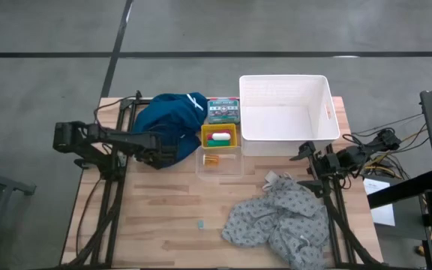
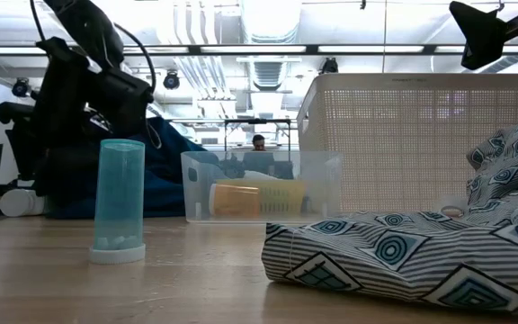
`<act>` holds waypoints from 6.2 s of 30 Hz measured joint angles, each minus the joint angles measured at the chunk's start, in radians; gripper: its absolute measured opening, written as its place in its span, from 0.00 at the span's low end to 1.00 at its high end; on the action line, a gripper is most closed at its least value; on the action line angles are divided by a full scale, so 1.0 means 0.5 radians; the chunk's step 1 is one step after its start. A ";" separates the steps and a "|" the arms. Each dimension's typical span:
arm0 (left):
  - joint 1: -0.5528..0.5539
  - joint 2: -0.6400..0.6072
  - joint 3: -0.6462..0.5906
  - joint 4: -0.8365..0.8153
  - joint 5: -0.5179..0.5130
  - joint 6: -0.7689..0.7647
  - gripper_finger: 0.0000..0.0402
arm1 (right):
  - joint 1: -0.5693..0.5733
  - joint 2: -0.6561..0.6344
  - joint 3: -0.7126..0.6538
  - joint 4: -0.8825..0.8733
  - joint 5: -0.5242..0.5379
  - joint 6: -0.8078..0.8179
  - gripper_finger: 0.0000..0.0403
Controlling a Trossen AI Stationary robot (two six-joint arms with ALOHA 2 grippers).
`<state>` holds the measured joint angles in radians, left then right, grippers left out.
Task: Pick & Place Medicine items
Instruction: Put the white medicine bottle into the transparent bin
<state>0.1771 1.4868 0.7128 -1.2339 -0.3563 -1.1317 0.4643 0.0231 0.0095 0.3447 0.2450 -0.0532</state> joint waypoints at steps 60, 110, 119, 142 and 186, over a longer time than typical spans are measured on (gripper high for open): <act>-0.155 -0.001 0.177 0.333 0.709 -0.405 0.53 | 0.000 0.000 0.000 0.000 -0.001 0.000 0.94; -0.829 -0.005 0.458 -0.149 0.381 -0.686 0.53 | 0.000 0.000 0.000 -0.008 0.000 0.000 0.94; -0.703 -0.005 0.241 -0.074 0.398 -0.687 0.53 | 0.000 0.000 0.000 -0.008 0.000 0.000 0.94; -0.620 -0.007 0.217 0.309 0.497 -0.664 0.53 | 0.000 -0.002 0.000 -0.008 -0.001 0.001 0.94; -0.823 0.058 0.316 1.521 0.877 0.168 0.53 | 0.000 -0.001 0.000 -0.008 0.000 0.000 0.94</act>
<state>-0.2344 1.5159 0.8709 -0.4732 0.0820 -1.0476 0.4641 0.0227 0.0093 0.3405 0.2448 -0.0532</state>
